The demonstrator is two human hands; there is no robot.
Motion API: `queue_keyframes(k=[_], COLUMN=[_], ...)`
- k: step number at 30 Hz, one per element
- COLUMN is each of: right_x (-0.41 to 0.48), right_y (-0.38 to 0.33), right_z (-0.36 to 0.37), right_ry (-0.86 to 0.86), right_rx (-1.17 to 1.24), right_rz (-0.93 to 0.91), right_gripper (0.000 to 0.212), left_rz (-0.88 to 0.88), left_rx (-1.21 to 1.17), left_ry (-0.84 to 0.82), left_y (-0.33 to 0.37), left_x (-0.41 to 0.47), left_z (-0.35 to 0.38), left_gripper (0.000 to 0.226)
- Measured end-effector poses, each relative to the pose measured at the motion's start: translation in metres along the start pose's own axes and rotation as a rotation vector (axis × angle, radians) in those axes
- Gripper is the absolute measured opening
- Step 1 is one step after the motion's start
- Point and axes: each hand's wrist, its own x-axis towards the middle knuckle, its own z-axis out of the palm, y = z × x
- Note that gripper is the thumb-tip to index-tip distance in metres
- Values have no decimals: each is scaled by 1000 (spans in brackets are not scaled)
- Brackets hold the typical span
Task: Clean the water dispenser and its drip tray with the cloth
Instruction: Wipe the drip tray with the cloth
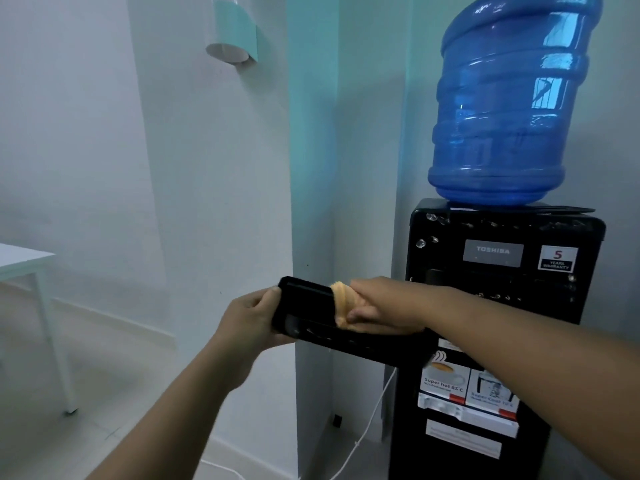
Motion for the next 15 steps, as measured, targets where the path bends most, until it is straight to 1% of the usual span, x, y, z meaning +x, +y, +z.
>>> queue_keyframes(k=[2, 4, 6, 8, 10, 11, 14, 15], right_x=[14, 16, 2, -15, -18, -12, 7, 6], right_y=[-17, -22, -4, 18, 18, 10, -19, -21], right_z=[7, 9, 14, 24, 30, 31, 32, 32], right_ry=[146, 213, 163, 97, 89, 117, 294, 319], right_rx=[108, 150, 126, 96, 100, 113, 181, 189], right_rz=[-71, -85, -61, 1, 25, 3, -56, -68], right_gripper=[26, 26, 29, 30, 29, 29, 28, 28], left_rz=[32, 65, 77, 74, 72, 78, 120, 140], left_rx=[30, 76, 91, 91, 108, 119, 189, 202], left_ry=[-59, -64, -28, 25, 43, 23, -132, -148], left_y=[-2, 0, 9, 17, 19, 16, 4, 4], left_x=[-3, -1, 2, 5, 2, -1, -12, -14], left_z=[25, 27, 7, -18, -19, -10, 21, 21], left_gripper=[34, 36, 35, 35, 33, 32, 31, 30])
